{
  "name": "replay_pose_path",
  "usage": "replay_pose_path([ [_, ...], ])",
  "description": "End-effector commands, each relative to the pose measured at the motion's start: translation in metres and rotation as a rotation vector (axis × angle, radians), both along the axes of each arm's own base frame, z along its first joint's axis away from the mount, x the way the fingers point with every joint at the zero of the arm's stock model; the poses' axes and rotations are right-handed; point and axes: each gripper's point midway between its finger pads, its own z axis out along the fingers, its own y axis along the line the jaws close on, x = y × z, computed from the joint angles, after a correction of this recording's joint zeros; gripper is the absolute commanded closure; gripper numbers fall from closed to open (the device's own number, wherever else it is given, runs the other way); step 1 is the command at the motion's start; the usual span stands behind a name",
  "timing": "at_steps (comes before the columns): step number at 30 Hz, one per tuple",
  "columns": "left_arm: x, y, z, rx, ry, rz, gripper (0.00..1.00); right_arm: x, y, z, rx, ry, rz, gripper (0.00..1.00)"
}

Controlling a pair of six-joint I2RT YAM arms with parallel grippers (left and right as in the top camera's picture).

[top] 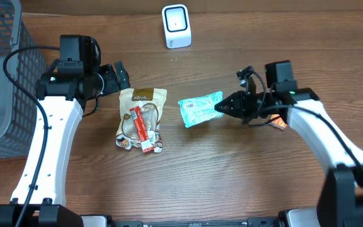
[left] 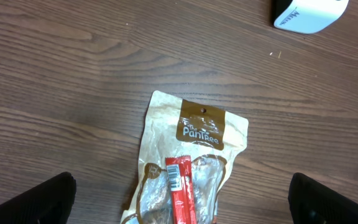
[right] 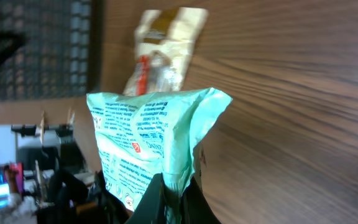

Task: Scan the item barcode
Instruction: 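Lift the teal bag and rotate the right gripper sideways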

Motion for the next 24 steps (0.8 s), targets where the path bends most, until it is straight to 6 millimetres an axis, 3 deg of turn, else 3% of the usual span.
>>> replay_pose_path([
  [1,0.001,0.001,0.005,0.016,-0.018,-0.019,0.0,-0.015,0.005,0.044,0.053,-0.191,0.102,0.96],
  [7,0.001,0.001,0.005,0.016,-0.018,-0.019,0.0,-0.028,0.004,0.084,0.059,-0.329,0.112,0.96],
  [11,0.001,0.001,0.005,0.016,-0.018,-0.019,0.0,-0.031,0.001,0.093,0.043,-0.362,0.097,0.96],
  [16,0.001,0.001,0.005,0.016,-0.018,-0.019,0.0,-0.027,-0.008,0.081,-0.034,-0.336,0.056,0.96],
  [21,0.001,0.001,0.005,0.016,-0.018,-0.019,0.0,-0.012,-0.044,0.042,-0.307,-0.28,-0.072,0.96],
  [24,0.001,0.001,0.005,0.016,-0.018,-0.019,0.0,-0.006,-0.055,0.021,-0.4,-0.237,-0.097,0.96],
])
